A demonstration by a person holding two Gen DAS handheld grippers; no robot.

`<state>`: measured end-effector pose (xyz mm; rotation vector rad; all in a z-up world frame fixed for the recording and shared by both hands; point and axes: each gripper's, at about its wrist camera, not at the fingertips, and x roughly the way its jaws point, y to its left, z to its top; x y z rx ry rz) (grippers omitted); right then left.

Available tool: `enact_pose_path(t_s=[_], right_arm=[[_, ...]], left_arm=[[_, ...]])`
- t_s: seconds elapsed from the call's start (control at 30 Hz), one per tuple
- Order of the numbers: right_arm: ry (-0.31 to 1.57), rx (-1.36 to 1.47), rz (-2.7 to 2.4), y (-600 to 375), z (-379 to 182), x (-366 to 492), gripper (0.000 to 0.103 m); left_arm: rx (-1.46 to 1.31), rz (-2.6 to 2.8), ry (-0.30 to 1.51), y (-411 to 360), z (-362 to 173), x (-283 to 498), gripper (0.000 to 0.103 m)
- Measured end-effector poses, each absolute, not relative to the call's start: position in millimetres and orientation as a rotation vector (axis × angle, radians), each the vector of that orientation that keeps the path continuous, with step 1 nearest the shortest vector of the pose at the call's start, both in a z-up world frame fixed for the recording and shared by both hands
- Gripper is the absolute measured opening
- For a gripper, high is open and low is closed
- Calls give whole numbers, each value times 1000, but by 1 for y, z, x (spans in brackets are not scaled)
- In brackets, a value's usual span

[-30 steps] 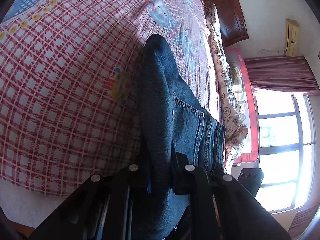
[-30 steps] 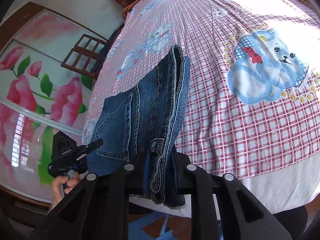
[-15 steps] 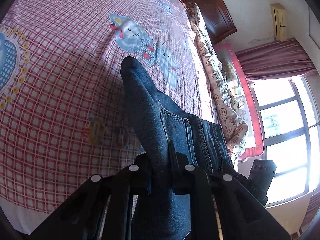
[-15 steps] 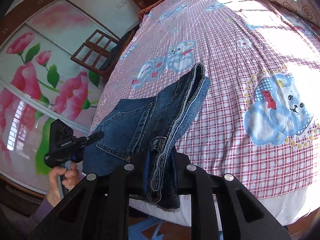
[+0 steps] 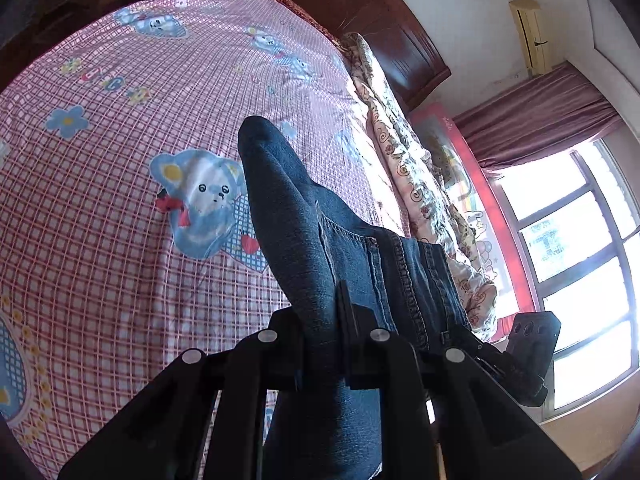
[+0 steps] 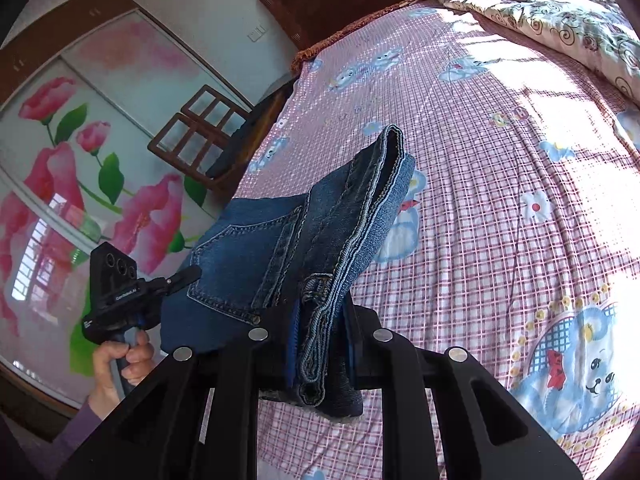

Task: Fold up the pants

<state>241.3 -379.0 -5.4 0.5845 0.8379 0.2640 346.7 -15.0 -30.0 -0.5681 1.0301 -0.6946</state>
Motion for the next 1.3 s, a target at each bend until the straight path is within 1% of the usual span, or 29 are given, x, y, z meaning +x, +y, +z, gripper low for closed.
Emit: enact_pose_path(t_s=[0.13, 0.23, 0.5, 0.53, 0.57, 0.6, 0.63, 0.67, 0.7, 0.73, 0.77, 0.83, 0.9, 0.97, 1.03, 1.13, 1.2, 1.3], right_arm=[[841, 589, 248, -382, -25, 275, 17], [872, 622, 240, -384, -52, 291, 17], [1007, 688, 182, -384, -124, 292, 18], [1046, 709, 162, -387, -136, 290, 21], [1070, 725, 152, -390, -144, 288, 28], [1058, 751, 138, -394, -147, 283, 37], [1041, 786, 133, -399, -146, 278, 37], [1031, 788, 109, -402, -143, 273, 37], [1022, 762, 75, -405, -138, 268, 37], [1010, 735, 59, -405, -131, 263, 37], [997, 703, 41, -405, -123, 258, 37], [960, 660, 36, -401, -106, 245, 37], [919, 641, 40, -396, -91, 234, 37], [869, 652, 67, -393, -81, 227, 37], [845, 758, 153, -389, -87, 227, 37], [902, 771, 191, -373, -108, 238, 37], [981, 796, 160, -371, -133, 242, 37], [934, 905, 167, -378, -146, 235, 37]], left_arm=[[-536, -689, 1010, -27, -40, 380, 12], [-528, -661, 1043, -28, -63, 397, 12], [-548, -606, 1146, -15, -133, 392, 14], [-552, -596, 1161, -14, -140, 391, 19], [-555, -575, 1179, -11, -146, 390, 27], [-562, -553, 1193, -9, -150, 390, 31], [-563, -526, 1202, -5, -154, 385, 41], [-554, -499, 1204, -2, -154, 382, 46], [-547, -487, 1200, 1, -152, 380, 46], [-537, -468, 1196, 5, -148, 377, 50], [-513, -426, 1188, 9, -144, 373, 61], [-444, -336, 1157, 14, -131, 365, 71], [-400, -318, 1103, 17, -117, 351, 73], [-312, -238, 1053, 16, -102, 332, 80], [-307, -276, 979, 11, -89, 314, 81], [-241, -307, 936, -11, -81, 296, 81], [-192, -365, 954, -32, -86, 295, 81], [-66, -340, 1054, -62, -117, 303, 82]])
